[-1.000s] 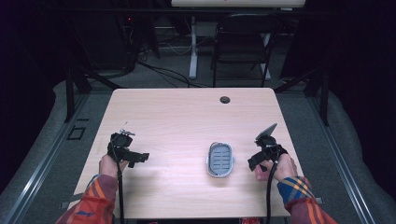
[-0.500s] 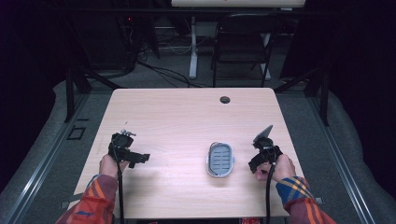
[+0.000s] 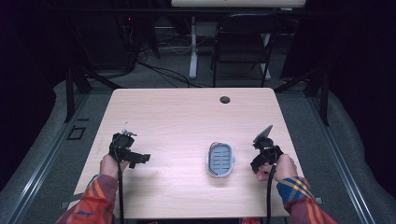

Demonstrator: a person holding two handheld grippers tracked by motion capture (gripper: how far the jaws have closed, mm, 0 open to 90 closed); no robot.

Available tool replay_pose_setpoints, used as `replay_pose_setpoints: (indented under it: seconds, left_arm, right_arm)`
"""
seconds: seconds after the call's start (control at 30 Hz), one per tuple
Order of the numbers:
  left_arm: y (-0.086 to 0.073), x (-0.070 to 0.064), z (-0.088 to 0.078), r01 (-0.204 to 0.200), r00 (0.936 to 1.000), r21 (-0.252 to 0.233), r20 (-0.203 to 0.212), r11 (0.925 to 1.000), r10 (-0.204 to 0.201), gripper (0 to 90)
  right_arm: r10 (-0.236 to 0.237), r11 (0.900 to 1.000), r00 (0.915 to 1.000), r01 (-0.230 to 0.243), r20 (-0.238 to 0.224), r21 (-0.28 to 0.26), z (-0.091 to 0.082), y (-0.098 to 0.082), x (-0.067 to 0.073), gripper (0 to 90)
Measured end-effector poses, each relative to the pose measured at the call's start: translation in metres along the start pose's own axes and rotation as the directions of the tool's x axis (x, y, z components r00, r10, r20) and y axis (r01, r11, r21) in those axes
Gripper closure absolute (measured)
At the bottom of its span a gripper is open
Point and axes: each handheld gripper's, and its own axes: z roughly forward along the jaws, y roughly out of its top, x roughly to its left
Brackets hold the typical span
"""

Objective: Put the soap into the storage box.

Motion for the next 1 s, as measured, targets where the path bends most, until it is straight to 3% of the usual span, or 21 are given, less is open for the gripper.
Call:
replay_pose_setpoints:
  seconds: [0.1,0.2,0.27,0.37,0.5,0.6,1.0]
  left_arm:
    - [0.0,0.0001,-0.0001,-0.004,1.0,0.0,-0.001,1.0,0.004,0.0]
    - [0.0001,-0.0003,0.0,-0.005,1.0,-0.001,-0.001,1.0,0.005,0.0]
    - [0.0,-0.0003,-0.0001,-0.006,1.0,-0.001,-0.001,1.0,0.006,0.0]
    - [-0.0001,-0.0004,-0.0003,-0.006,1.0,0.0,-0.002,1.0,0.006,0.0]
    - [0.0001,-0.0004,0.0002,-0.007,1.0,0.0,-0.003,1.0,0.007,0.1]
    - [0.0,0.0,0.0004,-0.007,1.0,0.002,-0.002,1.0,0.007,0.0]
    - [-0.0001,-0.0003,0.0005,-0.011,0.9999,-0.001,-0.005,0.9999,0.011,0.1]
  right_arm:
    - [-0.01,1.0,0.9999,0.01,-0.002,-0.002,0.0009,-0.0007,0.0005,30.4]
    - [-0.037,0.999,0.9993,0.037,0.002,0.031,-0.0003,0.0009,-0.0006,32.0]
    - [-0.02,1.0,0.9997,0.02,-0.011,0.013,0.0022,-0.0001,-0.0002,32.7]
    - [-0.043,0.998,0.9991,0.043,-0.004,0.056,0.0012,0.001,-0.0024,33.8]
    - [-0.016,1.0,0.9997,0.016,-0.019,0.02,0.0045,-0.0013,-0.0027,36.5]
    - [-0.04,0.998,0.9991,0.041,-0.012,0.049,0.003,0.0003,-0.0045,36.7]
    - [-0.039,0.998,0.999,0.04,-0.022,0.046,0.0035,-0.0001,-0.0072,37.0]
